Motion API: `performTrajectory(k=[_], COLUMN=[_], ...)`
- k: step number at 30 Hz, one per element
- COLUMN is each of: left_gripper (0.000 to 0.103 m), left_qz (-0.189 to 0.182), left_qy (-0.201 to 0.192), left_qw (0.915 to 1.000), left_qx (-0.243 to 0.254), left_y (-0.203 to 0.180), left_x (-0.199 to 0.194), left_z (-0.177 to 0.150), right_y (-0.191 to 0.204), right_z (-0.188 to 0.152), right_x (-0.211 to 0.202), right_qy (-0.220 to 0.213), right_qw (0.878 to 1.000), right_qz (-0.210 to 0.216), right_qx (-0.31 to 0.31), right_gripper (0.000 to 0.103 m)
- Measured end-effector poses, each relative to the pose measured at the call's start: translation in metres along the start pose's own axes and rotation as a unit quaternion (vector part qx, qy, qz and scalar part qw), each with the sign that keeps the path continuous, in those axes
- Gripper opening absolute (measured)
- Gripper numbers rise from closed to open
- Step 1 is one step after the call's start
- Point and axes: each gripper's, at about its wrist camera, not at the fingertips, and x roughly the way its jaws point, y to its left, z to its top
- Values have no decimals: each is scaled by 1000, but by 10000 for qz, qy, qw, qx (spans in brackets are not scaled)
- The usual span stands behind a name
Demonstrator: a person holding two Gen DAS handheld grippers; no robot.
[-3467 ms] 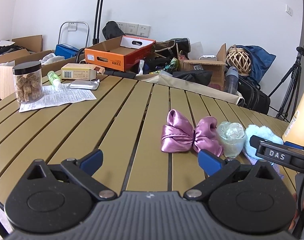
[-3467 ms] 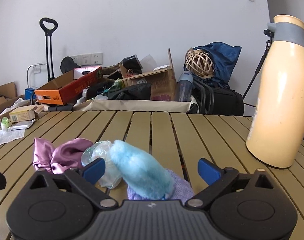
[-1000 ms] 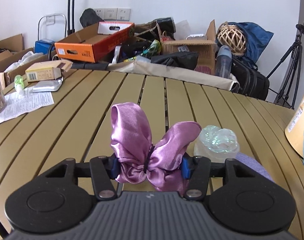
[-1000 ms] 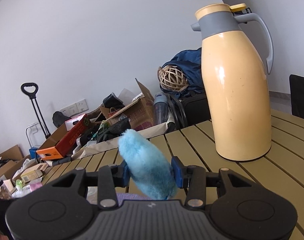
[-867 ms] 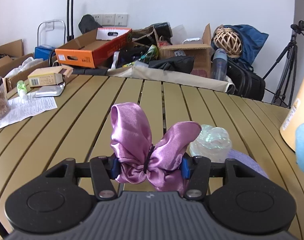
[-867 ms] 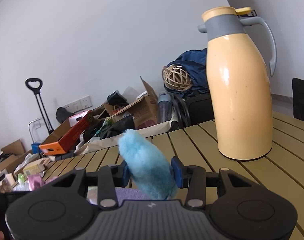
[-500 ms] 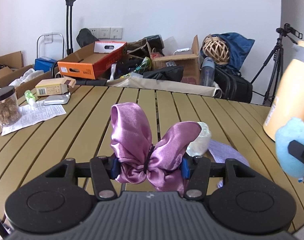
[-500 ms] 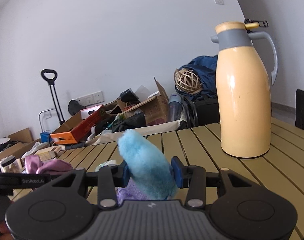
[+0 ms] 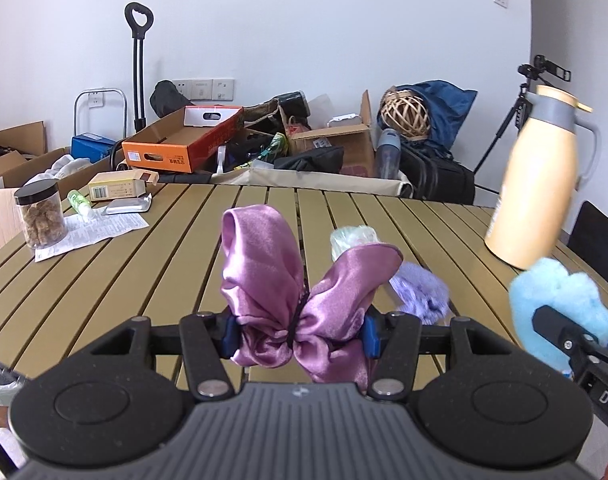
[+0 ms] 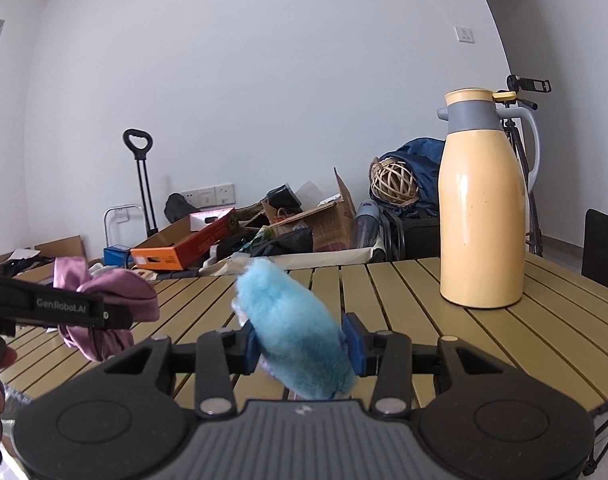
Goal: Collect trash
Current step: 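Lift the purple bow and blue plush off the table, then carry the purple bow and blue plush down over the black trash bin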
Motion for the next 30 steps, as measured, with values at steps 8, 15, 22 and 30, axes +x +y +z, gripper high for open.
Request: performTrajectory(k=[8, 15, 22, 30], left_gripper=[56, 56, 56, 56], left_qz=[-86, -176, -209, -146], left_qy=[99, 186, 430, 881], left_qw=[9999, 9996, 9988, 9960], left_qx=[93, 87, 59, 35], left_y=[-1, 2, 10, 26], left_x=[-31, -52, -61, -59], left_z=[-33, -62, -96, -138], right_y=[-1, 0, 5, 19], right_z=[-27, -49, -73, -109], right_x=[-33, -55, -66, -71], right_qy=[209, 372, 741, 1420], right_qw=[9998, 9993, 9971, 9894], right_qz=[4, 2, 27, 129], right_qx=[-46, -103, -182, -274], right_gripper=[41, 41, 41, 41])
